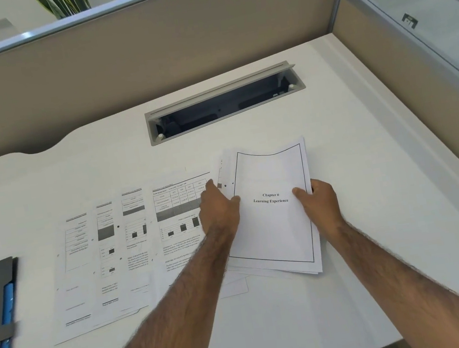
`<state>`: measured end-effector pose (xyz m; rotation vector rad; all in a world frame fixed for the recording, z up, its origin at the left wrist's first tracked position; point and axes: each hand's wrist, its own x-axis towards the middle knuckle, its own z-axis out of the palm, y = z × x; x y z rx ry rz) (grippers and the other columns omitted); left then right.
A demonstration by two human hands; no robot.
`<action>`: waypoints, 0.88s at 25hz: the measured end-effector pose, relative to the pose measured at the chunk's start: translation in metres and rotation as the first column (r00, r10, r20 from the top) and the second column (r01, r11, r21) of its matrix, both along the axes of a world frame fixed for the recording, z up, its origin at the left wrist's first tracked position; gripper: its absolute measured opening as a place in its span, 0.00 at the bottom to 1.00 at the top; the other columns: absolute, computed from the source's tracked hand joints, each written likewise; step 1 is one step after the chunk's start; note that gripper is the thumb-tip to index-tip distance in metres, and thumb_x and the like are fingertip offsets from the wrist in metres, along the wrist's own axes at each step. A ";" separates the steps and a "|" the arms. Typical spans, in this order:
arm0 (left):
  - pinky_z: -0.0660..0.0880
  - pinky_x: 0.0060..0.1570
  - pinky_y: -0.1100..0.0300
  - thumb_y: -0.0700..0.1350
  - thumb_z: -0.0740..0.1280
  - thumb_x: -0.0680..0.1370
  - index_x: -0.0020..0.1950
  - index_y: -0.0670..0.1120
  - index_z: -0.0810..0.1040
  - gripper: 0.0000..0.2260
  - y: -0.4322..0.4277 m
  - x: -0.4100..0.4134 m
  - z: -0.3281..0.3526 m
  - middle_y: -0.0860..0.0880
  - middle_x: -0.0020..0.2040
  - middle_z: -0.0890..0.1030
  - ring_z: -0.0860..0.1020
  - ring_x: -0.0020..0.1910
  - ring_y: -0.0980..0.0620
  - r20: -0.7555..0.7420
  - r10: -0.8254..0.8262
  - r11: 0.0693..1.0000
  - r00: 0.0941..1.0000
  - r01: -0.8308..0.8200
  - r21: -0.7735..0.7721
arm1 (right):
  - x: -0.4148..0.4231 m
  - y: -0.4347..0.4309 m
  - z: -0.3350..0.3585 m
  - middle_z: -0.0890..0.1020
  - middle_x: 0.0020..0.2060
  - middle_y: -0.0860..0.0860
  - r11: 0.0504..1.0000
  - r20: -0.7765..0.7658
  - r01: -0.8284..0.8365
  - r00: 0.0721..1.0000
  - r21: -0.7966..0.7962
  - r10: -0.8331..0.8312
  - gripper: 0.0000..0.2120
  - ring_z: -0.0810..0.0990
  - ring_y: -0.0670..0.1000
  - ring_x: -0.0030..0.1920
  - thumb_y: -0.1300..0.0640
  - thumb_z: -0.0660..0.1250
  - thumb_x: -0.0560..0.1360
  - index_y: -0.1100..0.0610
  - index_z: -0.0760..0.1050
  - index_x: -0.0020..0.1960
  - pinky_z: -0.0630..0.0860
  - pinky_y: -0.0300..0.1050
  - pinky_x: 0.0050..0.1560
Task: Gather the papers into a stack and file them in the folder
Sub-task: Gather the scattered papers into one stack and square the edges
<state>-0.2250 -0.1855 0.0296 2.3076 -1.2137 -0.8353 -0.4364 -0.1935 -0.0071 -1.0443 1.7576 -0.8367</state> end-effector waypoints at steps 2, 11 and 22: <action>0.73 0.61 0.47 0.52 0.72 0.76 0.66 0.44 0.77 0.22 -0.003 0.001 -0.001 0.44 0.63 0.78 0.77 0.63 0.42 0.130 -0.030 0.998 0.991 0.021 0.065 | 0.001 0.001 0.000 0.80 0.31 0.49 1.000 -0.021 -0.008 1.000 -0.004 0.008 0.09 0.75 0.50 0.32 0.57 0.69 0.75 0.62 0.77 0.39 0.70 0.43 0.34; 0.74 0.56 0.45 0.46 0.70 0.76 0.58 0.42 0.77 0.12 -0.003 0.005 -0.003 0.43 0.69 0.68 0.68 0.67 0.40 0.156 -0.082 0.991 0.984 0.065 0.115 | 0.002 0.000 0.001 0.78 0.30 0.48 1.000 -0.057 -0.029 0.998 0.006 0.030 0.09 0.74 0.52 0.32 0.56 0.69 0.74 0.60 0.77 0.37 0.71 0.45 0.36; 0.79 0.58 0.48 0.41 0.67 0.79 0.59 0.43 0.82 0.10 -0.007 0.011 0.010 0.46 0.55 0.85 0.83 0.55 0.43 -0.329 -0.155 0.987 0.932 0.156 -0.021 | -0.010 0.004 0.011 0.73 0.32 0.56 1.000 0.092 -0.012 0.996 -0.009 0.013 0.19 0.70 0.51 0.33 0.51 0.71 0.73 0.69 0.74 0.41 0.67 0.46 0.36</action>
